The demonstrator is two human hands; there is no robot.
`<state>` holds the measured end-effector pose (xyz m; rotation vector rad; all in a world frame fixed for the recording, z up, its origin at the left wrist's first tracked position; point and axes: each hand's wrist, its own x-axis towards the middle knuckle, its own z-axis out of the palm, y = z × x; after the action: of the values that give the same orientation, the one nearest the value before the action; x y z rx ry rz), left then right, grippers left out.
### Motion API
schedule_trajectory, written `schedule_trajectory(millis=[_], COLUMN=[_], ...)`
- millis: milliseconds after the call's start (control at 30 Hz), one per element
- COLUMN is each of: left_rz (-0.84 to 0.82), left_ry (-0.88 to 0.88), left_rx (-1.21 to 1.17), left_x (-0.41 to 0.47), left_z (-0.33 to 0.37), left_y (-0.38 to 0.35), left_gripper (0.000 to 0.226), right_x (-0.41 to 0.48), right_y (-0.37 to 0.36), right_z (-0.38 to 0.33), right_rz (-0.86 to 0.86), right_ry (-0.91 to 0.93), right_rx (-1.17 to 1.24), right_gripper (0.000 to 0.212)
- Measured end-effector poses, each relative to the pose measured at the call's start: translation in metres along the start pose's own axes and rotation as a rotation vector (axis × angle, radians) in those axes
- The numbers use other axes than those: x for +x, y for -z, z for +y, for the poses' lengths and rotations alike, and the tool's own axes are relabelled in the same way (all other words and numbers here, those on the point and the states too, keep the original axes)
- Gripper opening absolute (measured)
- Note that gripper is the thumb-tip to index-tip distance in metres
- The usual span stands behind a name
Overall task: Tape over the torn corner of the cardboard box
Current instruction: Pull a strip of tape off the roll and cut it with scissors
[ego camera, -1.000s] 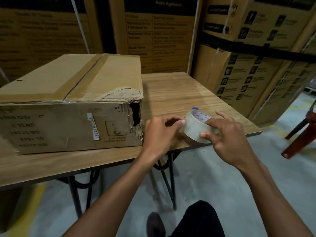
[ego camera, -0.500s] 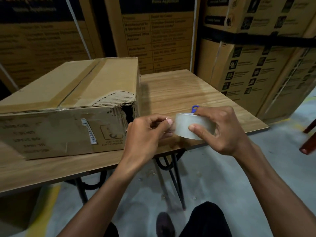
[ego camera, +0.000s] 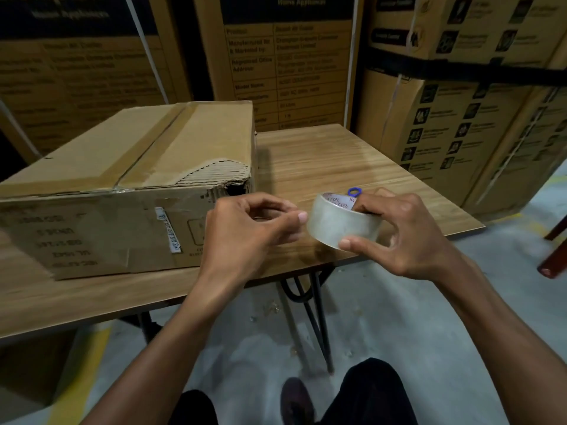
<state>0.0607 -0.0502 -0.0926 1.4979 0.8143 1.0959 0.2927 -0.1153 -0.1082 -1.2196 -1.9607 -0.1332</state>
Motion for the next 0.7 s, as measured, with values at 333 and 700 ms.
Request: schedule_trajectory(millis=[333,700], left_rz=[0.034,0.115], left_ry=[0.010,-0.015], left_rx=[-0.082,-0.035], left_x=[-0.001,-0.004], left_z=[0.008,0.007], left_y=[0.015,0.041], left_gripper=[0.024,0.017], right_x=[0.022,0.011], right_y=[0.002,0.002], right_z=[-0.014,-0.003], right_rz=[0.003,-0.031], right_ry=[0.013,-0.019], right_rx=[-0.072,-0.069], right_gripper=[0.042,0.031])
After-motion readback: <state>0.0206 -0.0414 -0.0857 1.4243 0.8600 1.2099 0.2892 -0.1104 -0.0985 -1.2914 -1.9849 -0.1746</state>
